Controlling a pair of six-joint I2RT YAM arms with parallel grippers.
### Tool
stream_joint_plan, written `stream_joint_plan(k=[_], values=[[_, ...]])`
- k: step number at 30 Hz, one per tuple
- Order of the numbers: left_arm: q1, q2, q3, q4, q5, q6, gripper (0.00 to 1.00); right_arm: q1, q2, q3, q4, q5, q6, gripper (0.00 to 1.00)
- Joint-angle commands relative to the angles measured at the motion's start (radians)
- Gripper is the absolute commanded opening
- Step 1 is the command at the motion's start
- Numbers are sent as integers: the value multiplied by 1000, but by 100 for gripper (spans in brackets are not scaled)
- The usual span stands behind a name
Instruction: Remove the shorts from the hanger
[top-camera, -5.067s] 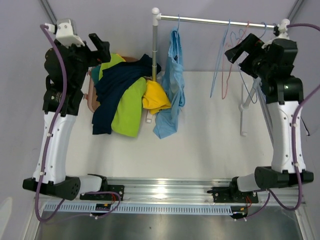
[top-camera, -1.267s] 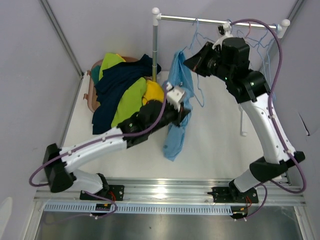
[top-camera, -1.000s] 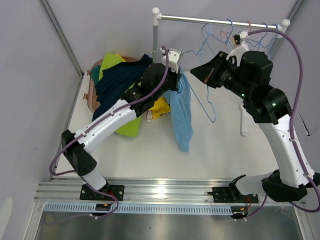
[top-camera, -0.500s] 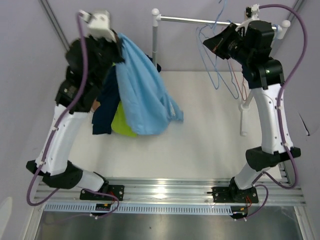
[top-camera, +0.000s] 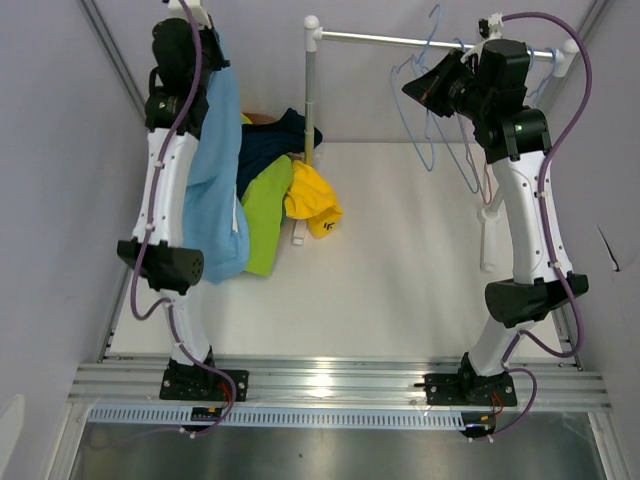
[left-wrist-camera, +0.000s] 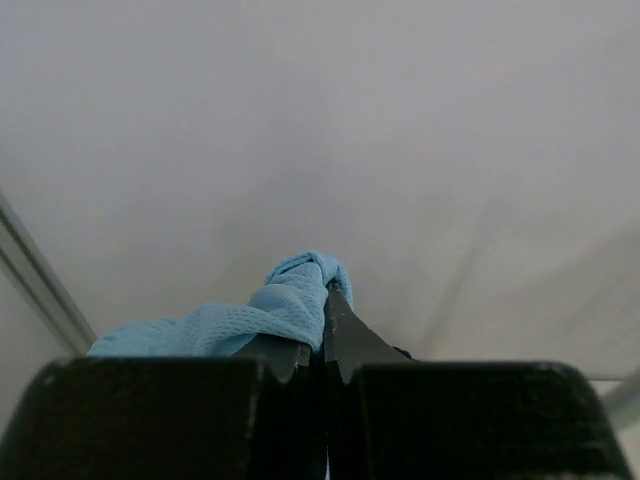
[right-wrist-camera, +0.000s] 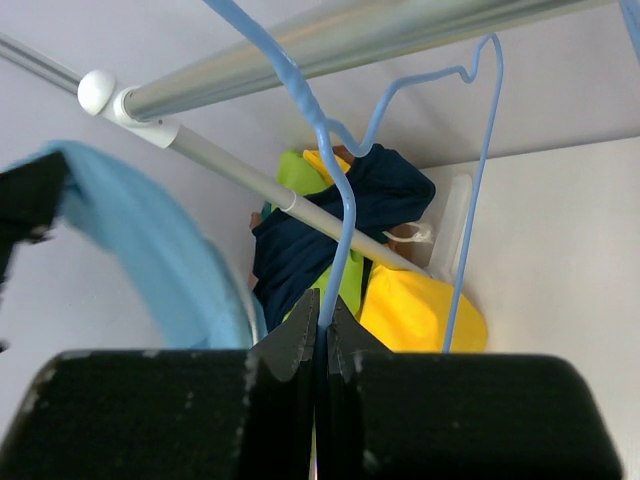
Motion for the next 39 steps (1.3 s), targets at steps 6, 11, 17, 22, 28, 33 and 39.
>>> stream_joint_plan(k=[6, 11, 17, 22, 28, 33, 39], values=[[93, 218, -55, 24, 152, -154, 44, -4, 1, -21, 81, -25, -12, 0], [91, 232, -109, -80, 236, -183, 81, -1, -30, -93, 108, -23, -7, 0], [47, 91, -168, -152, 218, -146, 99, 0, -42, -111, 96, -22, -6, 0], [4, -152, -328, -134, 165, -134, 99, 2, -48, -125, 82, -22, -6, 7], [-24, -355, -428, -154, 164, -135, 99, 3, -107, -167, 67, 12, -10, 99], [-59, -478, -483, -179, 130, -126, 99, -6, -182, -173, 15, 71, -49, 99], [-110, -780, -785, -87, 138, -123, 99, -14, -376, -330, -33, 197, -125, 100]])
